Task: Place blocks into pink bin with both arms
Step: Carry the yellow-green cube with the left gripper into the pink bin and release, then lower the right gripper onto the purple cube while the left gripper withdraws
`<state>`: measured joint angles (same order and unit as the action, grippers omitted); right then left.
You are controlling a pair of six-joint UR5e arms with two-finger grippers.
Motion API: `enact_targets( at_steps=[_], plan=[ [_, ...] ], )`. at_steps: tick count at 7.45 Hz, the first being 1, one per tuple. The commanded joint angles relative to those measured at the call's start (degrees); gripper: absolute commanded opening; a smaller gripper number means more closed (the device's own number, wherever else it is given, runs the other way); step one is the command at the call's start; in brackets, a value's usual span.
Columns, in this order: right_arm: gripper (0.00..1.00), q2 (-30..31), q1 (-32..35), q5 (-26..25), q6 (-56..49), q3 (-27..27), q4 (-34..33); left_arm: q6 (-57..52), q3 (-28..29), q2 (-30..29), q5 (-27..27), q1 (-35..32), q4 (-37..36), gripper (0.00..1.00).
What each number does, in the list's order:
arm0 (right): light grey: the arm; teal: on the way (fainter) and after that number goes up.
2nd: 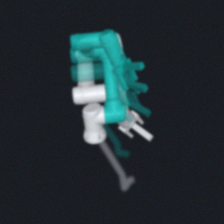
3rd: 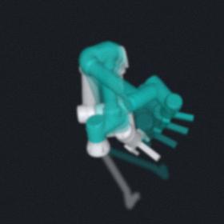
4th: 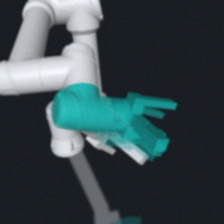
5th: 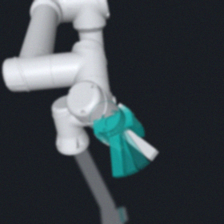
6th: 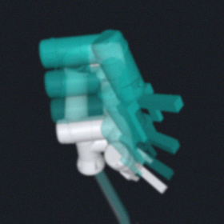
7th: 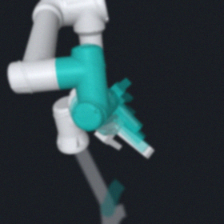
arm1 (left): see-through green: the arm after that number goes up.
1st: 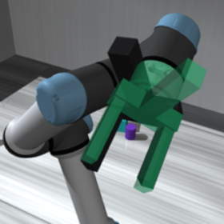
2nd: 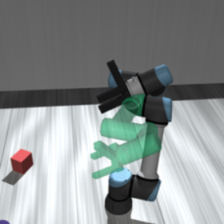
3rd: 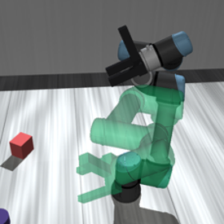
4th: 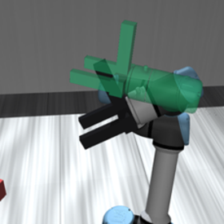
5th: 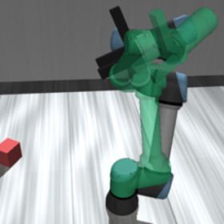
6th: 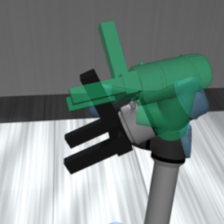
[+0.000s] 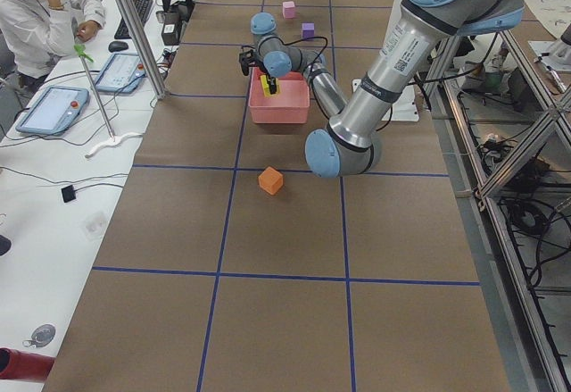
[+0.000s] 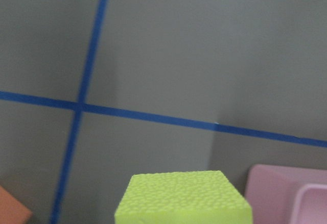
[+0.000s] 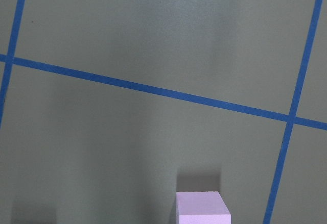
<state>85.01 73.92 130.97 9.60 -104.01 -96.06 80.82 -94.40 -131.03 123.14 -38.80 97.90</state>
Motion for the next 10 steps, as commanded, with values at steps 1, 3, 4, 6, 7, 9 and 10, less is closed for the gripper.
enact_targets(
  at_steps=[1, 3, 4, 6, 7, 9, 10],
  plan=[
    [1.00, -0.1, -4.0, 0.0, 9.2, -3.8, 0.1, 1.4, -0.3, -1.5, -3.5, 1.5, -1.5, 1.00],
    [1.00, 0.4, -9.0, 0.0, 18.8, -8.2, 0.1, -12.8, -11.1, 7.0, -0.6, -2.4, -9.6, 1.00],
    [1.00, 0.9, -11.9, -0.3, 22.1, -10.1, 0.1, -23.6, -16.6, 14.3, 0.2, -7.2, -12.4, 1.00],
    [1.00, 4.3, -17.2, -3.0, 31.8, -12.6, 8.7, -55.5, -13.2, 24.7, 4.7, -21.4, -12.4, 1.00],
    [1.00, 8.9, -20.6, -5.3, 39.7, -12.5, 20.1, -66.6, -8.1, 25.5, 8.7, -27.4, -12.2, 1.00],
    [1.00, 14.4, -27.7, -12.0, 45.5, -12.4, 29.4, -76.3, -2.6, 25.5, 9.7, -32.6, -11.9, 1.00],
    [1.00, 16.1, -30.5, -14.2, 48.2, -12.4, 32.4, -76.3, -2.5, 25.6, 9.7, -32.7, -11.9, 1.00]
  ],
)
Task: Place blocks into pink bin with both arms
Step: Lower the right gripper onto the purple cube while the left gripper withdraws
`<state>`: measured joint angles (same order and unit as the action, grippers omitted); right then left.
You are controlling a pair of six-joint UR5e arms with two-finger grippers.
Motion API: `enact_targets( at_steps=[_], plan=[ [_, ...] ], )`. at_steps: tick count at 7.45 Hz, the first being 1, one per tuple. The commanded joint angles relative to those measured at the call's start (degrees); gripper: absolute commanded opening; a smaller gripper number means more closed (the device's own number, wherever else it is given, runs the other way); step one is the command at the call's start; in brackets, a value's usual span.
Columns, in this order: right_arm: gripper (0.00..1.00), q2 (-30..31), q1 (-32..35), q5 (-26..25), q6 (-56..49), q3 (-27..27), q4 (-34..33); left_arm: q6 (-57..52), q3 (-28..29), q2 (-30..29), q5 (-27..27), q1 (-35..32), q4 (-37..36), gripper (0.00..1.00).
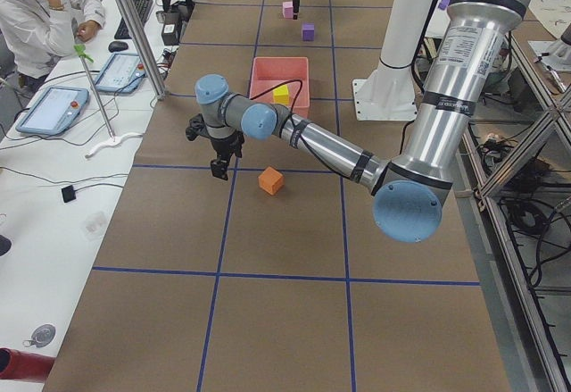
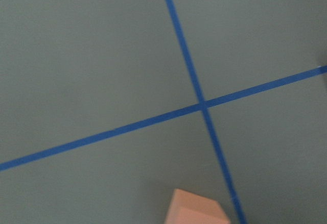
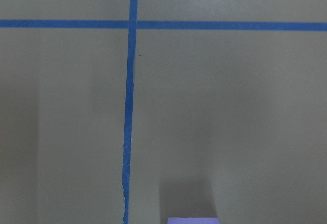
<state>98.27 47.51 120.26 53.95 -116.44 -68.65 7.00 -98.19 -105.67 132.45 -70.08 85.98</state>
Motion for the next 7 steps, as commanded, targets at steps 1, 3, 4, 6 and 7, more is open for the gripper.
enact_targets(
  at_steps=[1, 3, 4, 6, 7],
  plan=[
    [1.00, 4.7, -7.2, -7.1, 5.4, 0.0, 7.5, -2.5, 1.2, 0.2, 0.4, -1.4, 0.1, 1.00],
    [1.00, 6.8, -10.1, -10.3, 5.7, 0.1, 8.2, -2.5, 1.2, 0.3, 0.4, -1.4, 0.1, 1.00],
    [1.00, 6.8, -12.1, -12.1, 5.7, 0.9, 8.2, -2.5, 1.2, 0.3, 0.4, -1.4, 0.1, 1.00],
    [1.00, 6.6, -15.9, -14.9, 9.6, 1.8, 8.3, -2.4, 1.2, 0.3, 0.4, -1.4, 0.1, 1.00],
    [1.00, 6.4, -17.7, -17.8, 9.9, 3.3, 8.3, -2.4, 1.2, 0.7, 0.4, -1.3, 0.2, 1.00]
  ],
)
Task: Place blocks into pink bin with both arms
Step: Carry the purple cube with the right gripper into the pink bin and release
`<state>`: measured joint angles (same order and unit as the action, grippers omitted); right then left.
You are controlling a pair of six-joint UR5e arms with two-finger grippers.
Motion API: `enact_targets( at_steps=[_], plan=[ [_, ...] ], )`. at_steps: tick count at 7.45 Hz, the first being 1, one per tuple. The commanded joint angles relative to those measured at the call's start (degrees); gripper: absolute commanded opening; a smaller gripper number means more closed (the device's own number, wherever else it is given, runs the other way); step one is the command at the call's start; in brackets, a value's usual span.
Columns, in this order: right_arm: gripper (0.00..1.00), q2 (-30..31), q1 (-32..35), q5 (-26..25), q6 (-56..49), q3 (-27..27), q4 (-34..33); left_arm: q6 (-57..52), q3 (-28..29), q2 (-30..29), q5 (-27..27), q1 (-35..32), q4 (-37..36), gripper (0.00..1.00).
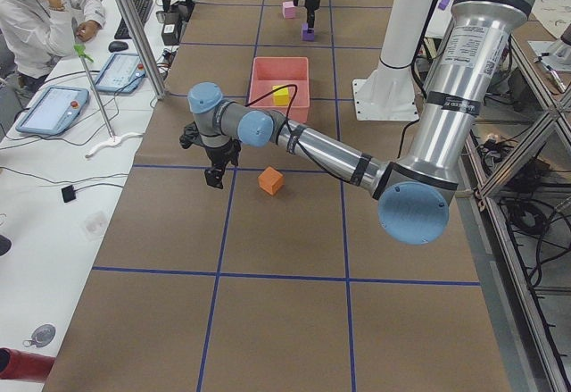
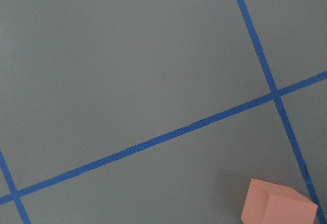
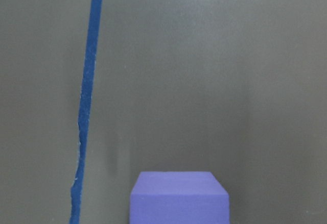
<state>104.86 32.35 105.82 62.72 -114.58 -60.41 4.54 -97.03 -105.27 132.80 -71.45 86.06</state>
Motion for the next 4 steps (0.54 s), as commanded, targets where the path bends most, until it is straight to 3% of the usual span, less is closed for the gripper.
enact_targets(
  at_steps=[1, 2, 3, 4],
  plan=[
    [0.96, -0.2, -2.6, -4.0, 1.1, 1.9, 0.0, 0.0, 0.0, 0.4, 0.0, 0.0, 0.1, 1.00],
    [0.35, -0.4, -2.6, -3.7, 0.9, 1.9, -0.1, 0.0, 0.0, 0.4, 0.0, 0.1, 0.1, 1.00],
    [0.00, -1.7, -2.6, -3.5, 0.9, 1.6, -0.1, 0.2, 0.1, 0.5, 0.0, 0.1, 0.1, 1.00],
    [0.00, -2.8, -2.6, -3.1, 1.0, 0.7, -0.4, 0.2, 0.1, 0.7, 0.0, 0.1, 0.1, 1.00]
  ],
)
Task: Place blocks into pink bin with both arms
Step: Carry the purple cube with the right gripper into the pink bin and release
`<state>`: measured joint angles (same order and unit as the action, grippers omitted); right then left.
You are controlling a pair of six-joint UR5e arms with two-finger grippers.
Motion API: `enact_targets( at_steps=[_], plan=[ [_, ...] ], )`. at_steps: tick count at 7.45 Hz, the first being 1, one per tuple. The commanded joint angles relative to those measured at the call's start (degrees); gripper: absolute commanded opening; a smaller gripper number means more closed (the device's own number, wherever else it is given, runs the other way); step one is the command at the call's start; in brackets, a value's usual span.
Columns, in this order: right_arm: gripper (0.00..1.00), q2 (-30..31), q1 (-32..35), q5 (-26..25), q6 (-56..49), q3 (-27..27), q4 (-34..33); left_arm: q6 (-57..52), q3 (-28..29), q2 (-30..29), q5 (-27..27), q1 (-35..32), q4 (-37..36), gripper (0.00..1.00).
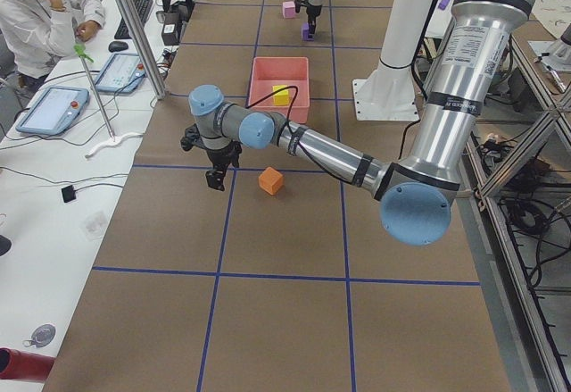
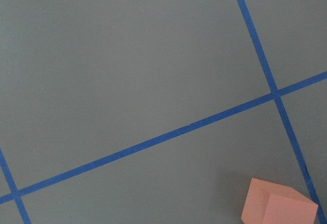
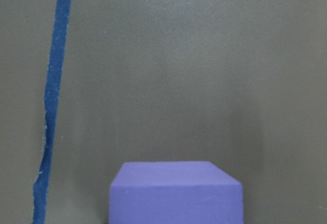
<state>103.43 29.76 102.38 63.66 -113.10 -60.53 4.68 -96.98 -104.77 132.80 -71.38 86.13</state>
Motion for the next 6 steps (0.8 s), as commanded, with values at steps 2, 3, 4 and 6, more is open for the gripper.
enact_targets(
  at_steps=[2, 3, 4, 6],
  plan=[
    [0.00, -8.7, 2.5, 0.4, 0.1, -0.5, -0.7, 0.2, 0.1, 0.2, 0.0, 0.1, 0.0, 1.00],
    [0.00, -14.4, 3.9, 0.4, 0.1, -0.5, -3.3, 0.2, 0.2, 0.2, 0.0, 0.2, 0.0, 1.00],
    [0.00, -21.8, 5.4, 2.9, 3.0, -0.4, -8.5, 0.2, 0.2, 0.2, 0.0, 0.2, 0.0, 1.00],
    [0.00, -38.6, 5.8, 4.7, 12.3, 3.1, -18.4, 0.2, 0.7, 0.0, 0.1, 0.5, 0.0, 1.00]
  ],
)
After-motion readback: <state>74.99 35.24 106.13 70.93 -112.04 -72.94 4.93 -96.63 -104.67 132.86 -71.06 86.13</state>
